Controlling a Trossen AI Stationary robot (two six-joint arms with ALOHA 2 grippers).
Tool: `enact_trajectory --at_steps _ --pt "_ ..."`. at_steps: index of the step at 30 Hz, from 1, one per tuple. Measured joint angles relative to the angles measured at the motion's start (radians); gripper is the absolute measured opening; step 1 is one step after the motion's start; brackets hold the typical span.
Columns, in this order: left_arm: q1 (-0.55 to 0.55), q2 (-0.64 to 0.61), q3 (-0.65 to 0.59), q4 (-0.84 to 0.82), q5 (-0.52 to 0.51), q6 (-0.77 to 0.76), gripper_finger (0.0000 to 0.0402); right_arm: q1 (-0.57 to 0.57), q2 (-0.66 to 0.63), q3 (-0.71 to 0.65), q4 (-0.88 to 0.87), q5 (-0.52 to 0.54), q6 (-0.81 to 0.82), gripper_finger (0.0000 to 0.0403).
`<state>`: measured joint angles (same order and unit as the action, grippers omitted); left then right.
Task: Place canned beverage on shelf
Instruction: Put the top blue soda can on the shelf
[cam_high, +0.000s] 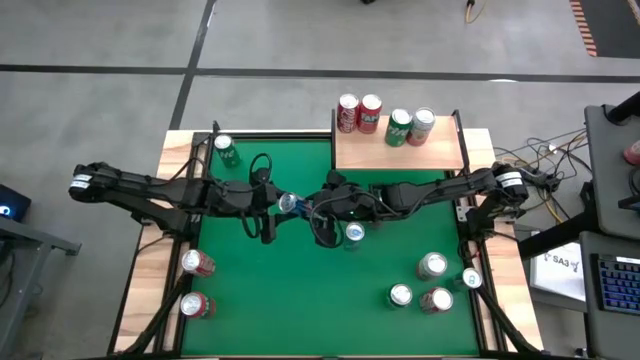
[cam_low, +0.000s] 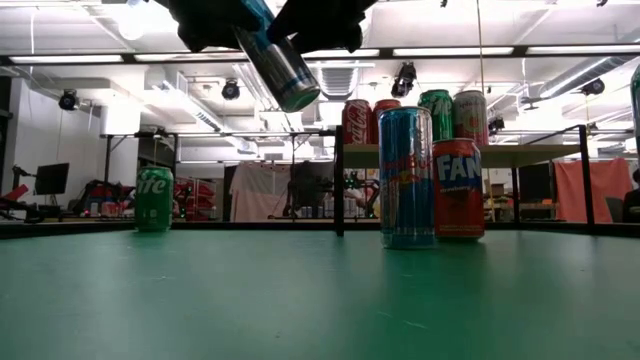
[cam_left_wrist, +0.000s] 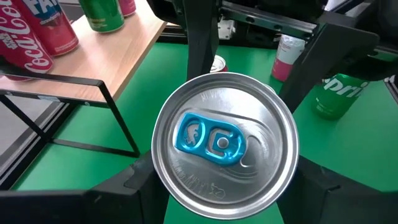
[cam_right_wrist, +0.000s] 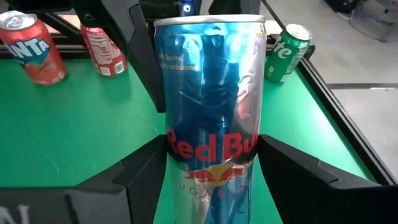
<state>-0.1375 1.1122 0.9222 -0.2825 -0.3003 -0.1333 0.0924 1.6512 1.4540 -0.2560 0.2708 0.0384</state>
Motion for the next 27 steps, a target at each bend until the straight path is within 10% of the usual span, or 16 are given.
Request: enact_trajectory --at_steps 18,27 --pt "-0.001 -0.001 0.000 -0.024 -0.021 -0.006 0.0210 -0.001 0.000 0.014 -0.013 0.027 -0.045 0.0221" --pt "-0.002 -0.001 0.001 -0.041 -0.026 0.000 0.0210 -0.003 -0.004 0.039 -0.054 0.025 -0.009 0.0301"
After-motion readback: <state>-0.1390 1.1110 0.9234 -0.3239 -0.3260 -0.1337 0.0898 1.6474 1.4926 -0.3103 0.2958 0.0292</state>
